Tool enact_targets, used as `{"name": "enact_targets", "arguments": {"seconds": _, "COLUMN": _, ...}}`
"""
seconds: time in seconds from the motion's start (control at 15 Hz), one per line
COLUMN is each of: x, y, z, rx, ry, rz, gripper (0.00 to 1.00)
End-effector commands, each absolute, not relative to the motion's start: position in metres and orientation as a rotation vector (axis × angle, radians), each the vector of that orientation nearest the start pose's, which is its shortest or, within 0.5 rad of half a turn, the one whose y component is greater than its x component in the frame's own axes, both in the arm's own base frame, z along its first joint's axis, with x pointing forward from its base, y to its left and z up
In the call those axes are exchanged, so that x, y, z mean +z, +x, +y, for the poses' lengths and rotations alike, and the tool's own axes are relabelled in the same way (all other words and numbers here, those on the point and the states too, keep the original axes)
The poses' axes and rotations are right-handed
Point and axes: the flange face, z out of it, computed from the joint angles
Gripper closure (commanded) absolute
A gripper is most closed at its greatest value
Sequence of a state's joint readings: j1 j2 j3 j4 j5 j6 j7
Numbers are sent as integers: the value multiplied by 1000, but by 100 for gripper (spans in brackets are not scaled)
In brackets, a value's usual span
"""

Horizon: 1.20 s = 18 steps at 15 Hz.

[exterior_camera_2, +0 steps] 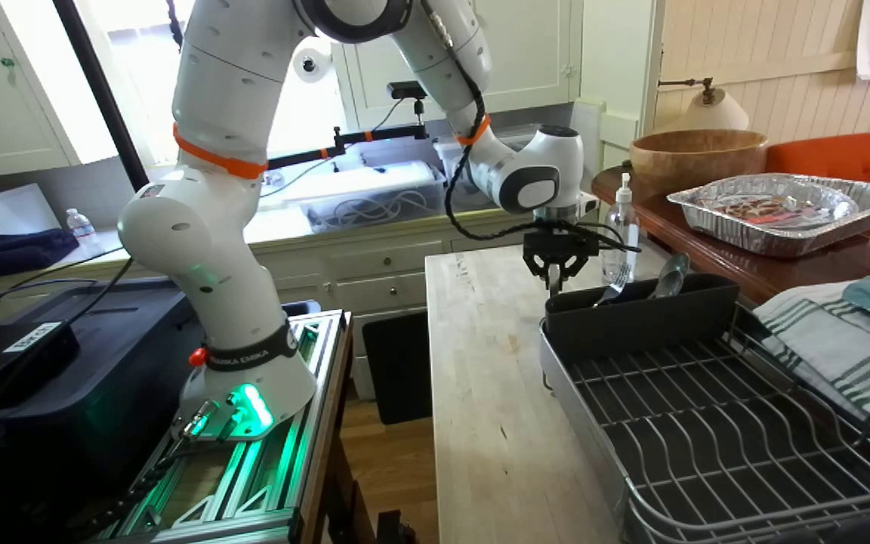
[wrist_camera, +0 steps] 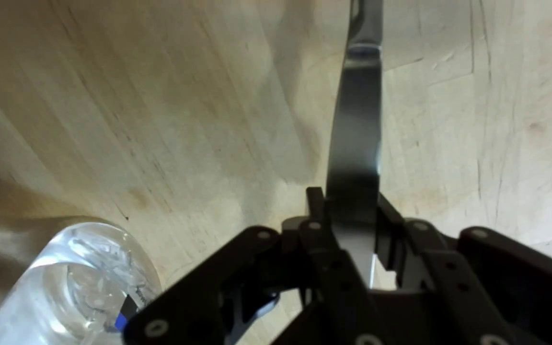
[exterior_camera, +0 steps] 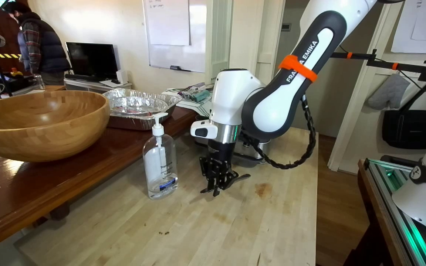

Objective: Take the knife off the drying rack and place it on the counter top

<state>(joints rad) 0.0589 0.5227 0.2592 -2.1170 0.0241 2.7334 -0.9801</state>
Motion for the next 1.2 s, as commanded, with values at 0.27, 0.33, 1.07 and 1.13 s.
{"name": "enact_targets", "arguments": {"seconds": 0.27, "x": 168, "y": 559, "z": 183, "rx": -207, "ry": -2501, "rz": -1790, "gripper": 87}}
{"name": "enact_targets", "arguments": {"seconds": 0.33, "x": 168, "y": 559, "z": 183, "rx": -205, "ry": -2502, "rz": -1793, "gripper": 73}}
{"name": "enact_targets", "arguments": {"seconds": 1.07, "x": 192, "y": 566, "z": 189, "rx": -284, "ry": -2523, "rz": -1750, "gripper": 0}}
{"name": "enact_targets", "arguments": {"seconds": 1.13, "x": 196, "y": 567, "z": 190, "rx": -298, "ry": -2528, "rz": -1744, "gripper": 0}}
